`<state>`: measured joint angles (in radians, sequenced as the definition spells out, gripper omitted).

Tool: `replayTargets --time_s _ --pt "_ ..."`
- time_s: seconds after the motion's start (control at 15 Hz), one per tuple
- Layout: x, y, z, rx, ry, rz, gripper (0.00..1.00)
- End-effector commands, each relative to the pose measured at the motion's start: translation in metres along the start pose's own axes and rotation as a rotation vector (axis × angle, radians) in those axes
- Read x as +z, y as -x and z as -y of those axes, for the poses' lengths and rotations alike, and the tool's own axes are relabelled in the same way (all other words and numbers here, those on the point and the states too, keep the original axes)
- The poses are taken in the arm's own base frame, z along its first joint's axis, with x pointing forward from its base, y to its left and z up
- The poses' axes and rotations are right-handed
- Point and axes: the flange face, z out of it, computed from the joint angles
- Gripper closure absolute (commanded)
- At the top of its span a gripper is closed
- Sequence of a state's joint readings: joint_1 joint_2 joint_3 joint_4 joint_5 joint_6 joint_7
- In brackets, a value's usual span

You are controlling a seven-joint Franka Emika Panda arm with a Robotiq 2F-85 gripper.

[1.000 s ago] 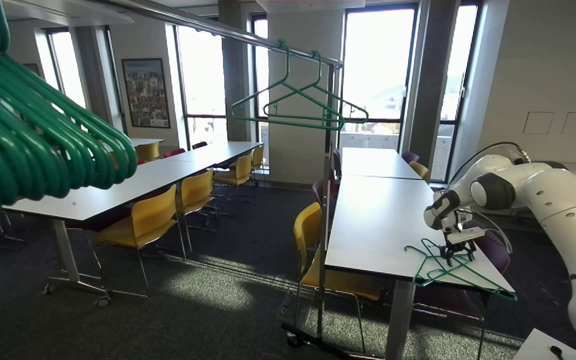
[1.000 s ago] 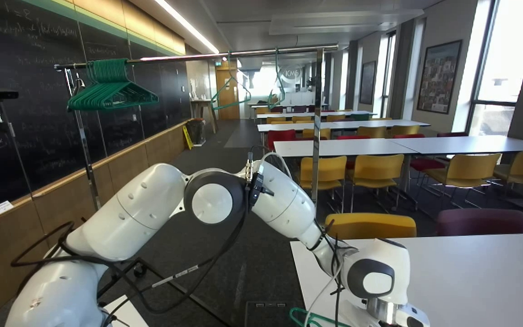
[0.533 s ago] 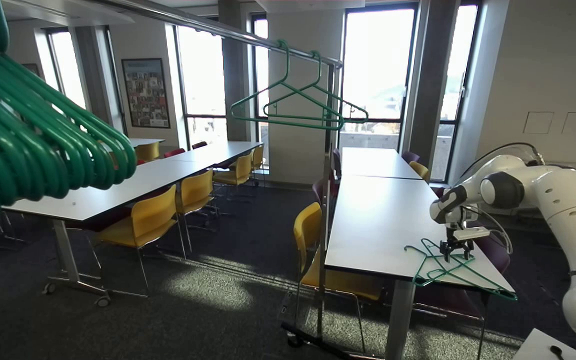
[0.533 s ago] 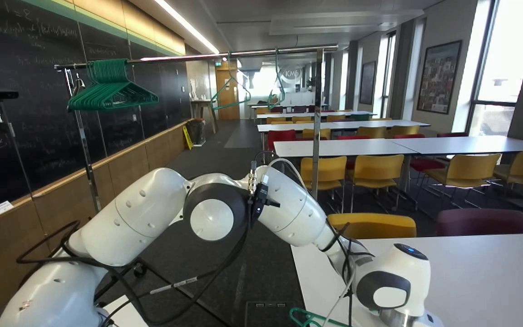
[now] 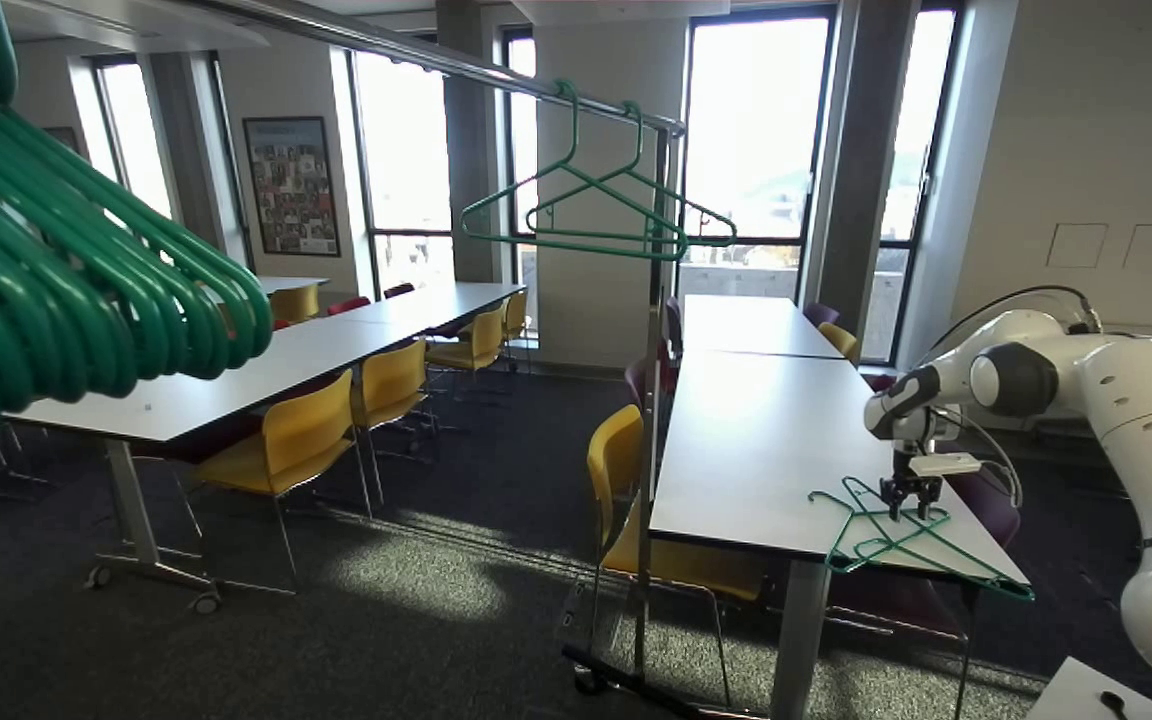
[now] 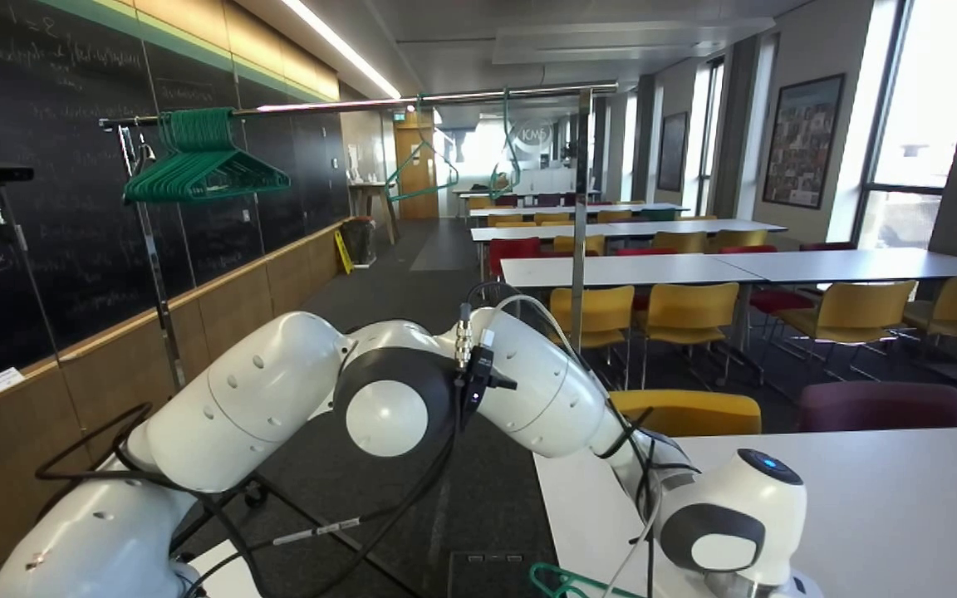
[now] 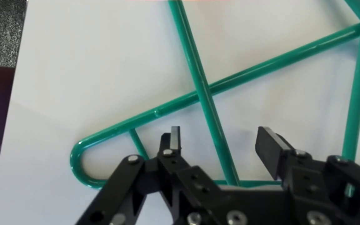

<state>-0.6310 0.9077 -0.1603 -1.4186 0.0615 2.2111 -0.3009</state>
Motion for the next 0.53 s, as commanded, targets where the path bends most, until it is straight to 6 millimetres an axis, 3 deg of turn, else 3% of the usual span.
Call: replayTargets --time_s 0.0,0.33,0.47 --pt "-0.0056 -0.0043 -0.0030 -0.016 -0.035 -0.009 0.62" --pt "-0.0052 -0.0046 -0.0003 -0.018 -0.038 -0.009 0.99" --pt "-0.0050 -0.0045 -0.0004 -0.016 -0.039 -0.009 1.00"
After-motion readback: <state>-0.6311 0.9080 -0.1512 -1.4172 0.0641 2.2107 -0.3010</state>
